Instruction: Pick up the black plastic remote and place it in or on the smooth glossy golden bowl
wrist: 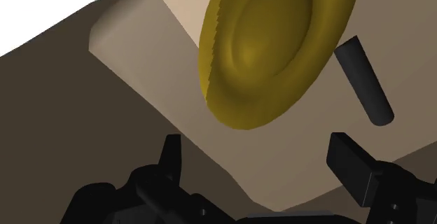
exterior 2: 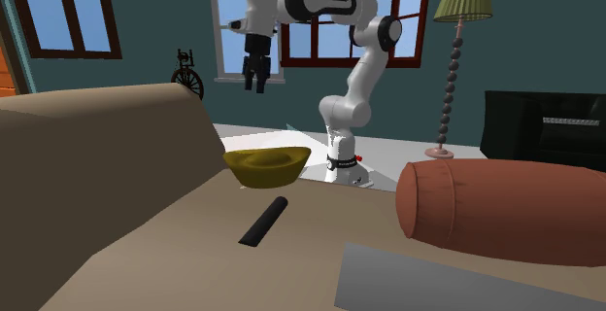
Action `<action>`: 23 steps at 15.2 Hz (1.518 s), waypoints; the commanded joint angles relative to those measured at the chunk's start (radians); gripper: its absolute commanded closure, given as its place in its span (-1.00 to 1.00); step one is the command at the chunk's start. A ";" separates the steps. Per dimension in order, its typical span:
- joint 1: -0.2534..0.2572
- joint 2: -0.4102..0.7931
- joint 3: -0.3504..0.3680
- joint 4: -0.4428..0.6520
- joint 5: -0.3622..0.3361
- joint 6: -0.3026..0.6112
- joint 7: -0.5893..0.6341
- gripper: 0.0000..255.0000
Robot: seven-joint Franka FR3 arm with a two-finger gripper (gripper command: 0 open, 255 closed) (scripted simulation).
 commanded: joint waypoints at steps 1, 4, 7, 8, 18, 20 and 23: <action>0.021 0.044 0.015 -0.011 0.011 0.042 -0.014 -1.00; 0.051 0.117 0.037 -0.018 0.027 0.103 -0.036 -1.00; 0.079 0.193 0.061 -0.020 0.040 0.161 -0.058 -1.00; 0.089 0.219 0.069 -0.019 0.044 0.179 -0.065 -1.00; 0.175 0.494 0.155 0.024 0.063 0.346 -0.130 -1.00; 0.191 0.551 0.173 0.039 0.061 0.374 -0.141 -1.00; 0.216 0.638 0.199 0.066 0.054 0.414 -0.155 -1.00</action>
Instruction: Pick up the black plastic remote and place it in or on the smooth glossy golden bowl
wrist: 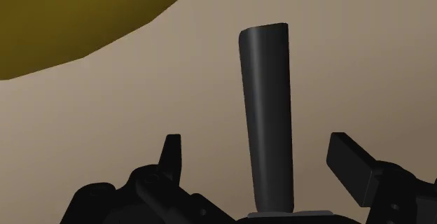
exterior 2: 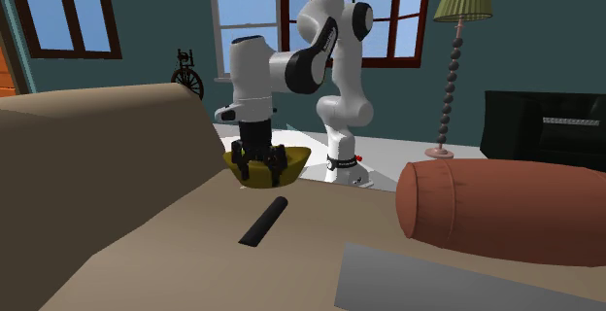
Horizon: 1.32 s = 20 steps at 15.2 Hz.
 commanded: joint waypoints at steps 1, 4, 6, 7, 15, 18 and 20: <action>0.018 0.053 0.018 0.007 -0.004 0.032 -0.009 -1.00; 0.029 0.098 0.029 0.015 -0.012 0.060 -0.012 -1.00; 0.030 0.114 0.030 0.004 -0.017 0.087 -0.009 -1.00; 0.031 0.122 0.030 -0.001 -0.019 0.100 -0.007 -1.00; 0.034 0.154 0.030 -0.018 -0.029 0.147 0.000 -1.00; 0.034 0.154 0.030 -0.018 -0.029 0.147 0.000 -1.00; 0.034 0.154 0.030 -0.018 -0.029 0.147 0.000 1.00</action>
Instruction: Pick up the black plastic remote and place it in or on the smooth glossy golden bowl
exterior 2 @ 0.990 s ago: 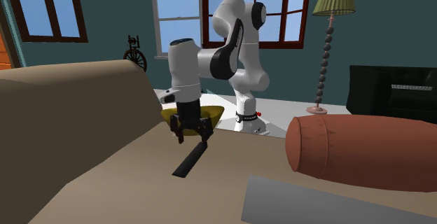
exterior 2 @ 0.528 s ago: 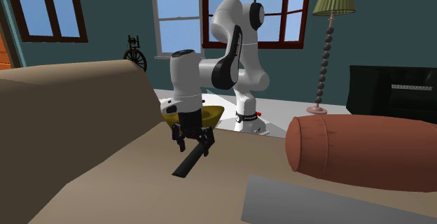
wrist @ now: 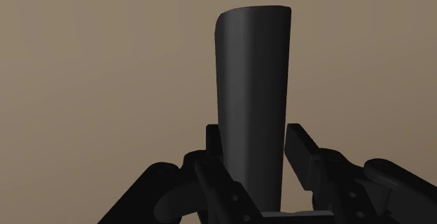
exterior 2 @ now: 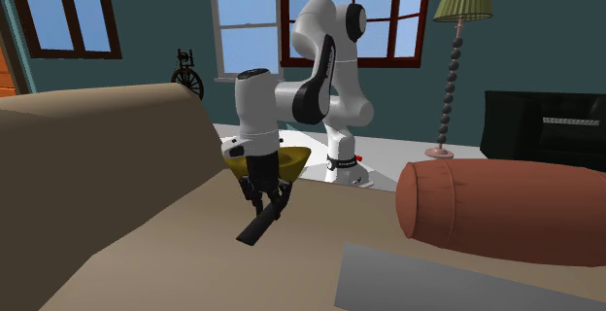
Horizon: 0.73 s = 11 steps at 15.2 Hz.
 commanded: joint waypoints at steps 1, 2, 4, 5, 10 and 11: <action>0.002 0.002 0.002 -0.002 0.001 0.000 0.000 1.00; 0.002 0.001 0.003 -0.003 0.001 0.000 0.000 1.00; 0.002 0.002 0.003 -0.002 0.001 0.000 0.001 1.00; 0.002 0.002 0.003 -0.003 0.001 0.001 0.001 1.00; 0.001 -0.016 0.003 0.006 0.007 -0.026 -0.003 1.00; 0.001 -0.025 0.003 0.011 0.010 -0.040 -0.005 1.00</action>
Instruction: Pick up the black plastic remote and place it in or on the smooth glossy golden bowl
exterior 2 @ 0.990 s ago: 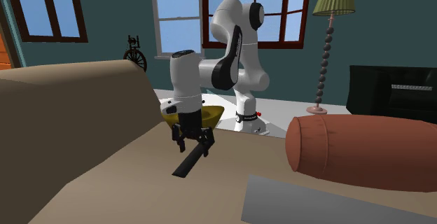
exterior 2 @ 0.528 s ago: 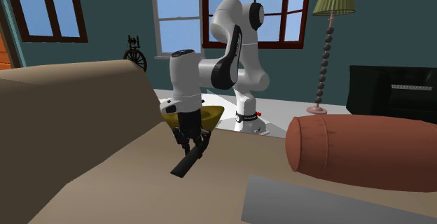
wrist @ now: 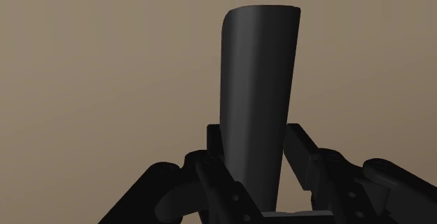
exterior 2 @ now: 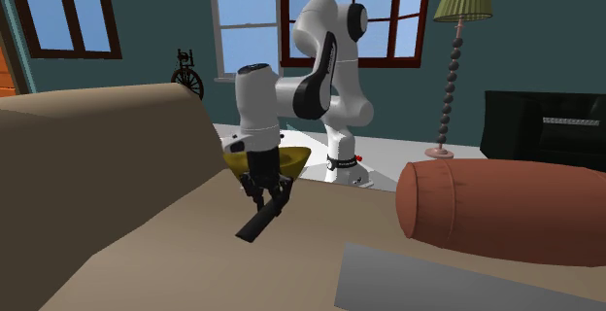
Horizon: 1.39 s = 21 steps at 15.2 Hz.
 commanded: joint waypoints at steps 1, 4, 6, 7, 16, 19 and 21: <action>0.000 -0.013 0.001 0.010 0.004 -0.023 -0.002 1.00; -0.001 -0.038 0.001 0.025 0.011 -0.062 -0.005 1.00; -0.002 -0.054 0.000 0.036 0.015 -0.089 -0.007 1.00; -0.002 -0.062 0.000 0.042 0.017 -0.102 -0.008 1.00; -0.005 -0.120 -0.003 0.105 0.030 -0.222 -0.014 1.00; -0.005 -0.136 -0.004 0.129 0.033 -0.262 -0.014 1.00; -0.006 -0.145 -0.005 0.147 0.035 -0.289 -0.015 1.00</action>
